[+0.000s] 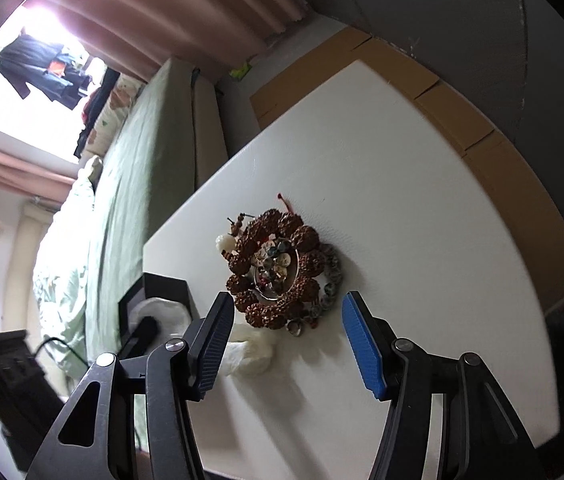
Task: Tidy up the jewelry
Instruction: 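Grasp the white cloth pouch with the left gripper, then grasp the brown bead bracelet with the right gripper while the left carries the pouch to the box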
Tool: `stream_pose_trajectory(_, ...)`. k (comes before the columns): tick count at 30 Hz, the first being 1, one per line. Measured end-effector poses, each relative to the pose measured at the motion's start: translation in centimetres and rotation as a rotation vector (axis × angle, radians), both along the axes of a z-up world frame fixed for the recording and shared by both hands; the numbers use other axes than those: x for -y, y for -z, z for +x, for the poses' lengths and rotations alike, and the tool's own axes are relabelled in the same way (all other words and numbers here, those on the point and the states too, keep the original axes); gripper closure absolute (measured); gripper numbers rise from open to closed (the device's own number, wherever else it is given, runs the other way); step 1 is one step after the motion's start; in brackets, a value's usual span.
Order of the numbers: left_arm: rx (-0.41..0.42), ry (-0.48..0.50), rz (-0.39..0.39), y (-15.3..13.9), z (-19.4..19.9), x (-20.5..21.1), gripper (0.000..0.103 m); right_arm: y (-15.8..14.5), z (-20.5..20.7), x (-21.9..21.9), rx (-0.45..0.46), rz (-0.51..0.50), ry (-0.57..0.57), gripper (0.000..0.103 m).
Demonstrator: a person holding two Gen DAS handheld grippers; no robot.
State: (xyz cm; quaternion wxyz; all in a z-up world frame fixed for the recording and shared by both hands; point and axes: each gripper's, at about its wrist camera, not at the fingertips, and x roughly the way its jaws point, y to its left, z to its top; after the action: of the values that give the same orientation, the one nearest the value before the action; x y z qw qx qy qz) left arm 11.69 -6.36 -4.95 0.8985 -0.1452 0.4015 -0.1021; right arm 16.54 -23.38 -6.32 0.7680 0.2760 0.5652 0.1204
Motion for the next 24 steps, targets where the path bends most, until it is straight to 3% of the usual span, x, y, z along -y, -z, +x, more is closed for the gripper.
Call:
stream_pose_trajectory(13,0.024,-0.051,-0.017,-1.2,-1.1,-2.7,0.103,3.8,1.7,-2.7,-0.066,-0.053,0.028,0.071)
stream_pose_trajectory(17,0.029,-0.067,-0.011,-1.3,-1.7,-3.0,0.103,3.3,1.5,-2.7,-0.054,-0.078,0.037,0.076)
stream_pose_trajectory(19,0.039,-0.077,-0.013,-1.8,-2.1,-3.3,0.103,2.8,1.0,-2.4,-0.042,-0.063,0.042,0.076)
stream_pose_trajectory(20,0.042,-0.082,-0.013,-2.1,-2.3,-3.5,0.103,2.4,0.8,-2.2,-0.029,-0.052,0.042,0.083)
stream_pose_trajectory(21,0.043,-0.086,-0.014,-2.3,-2.4,-3.6,0.103,2.0,0.6,-1.9,-0.021,-0.038,0.039,0.083)
stream_pose_trajectory(24,0.069,-0.113,-0.024,-3.6,-3.0,-4.2,0.103,0.4,0.0,-0.9,0.025,0.073,0.033,0.083)
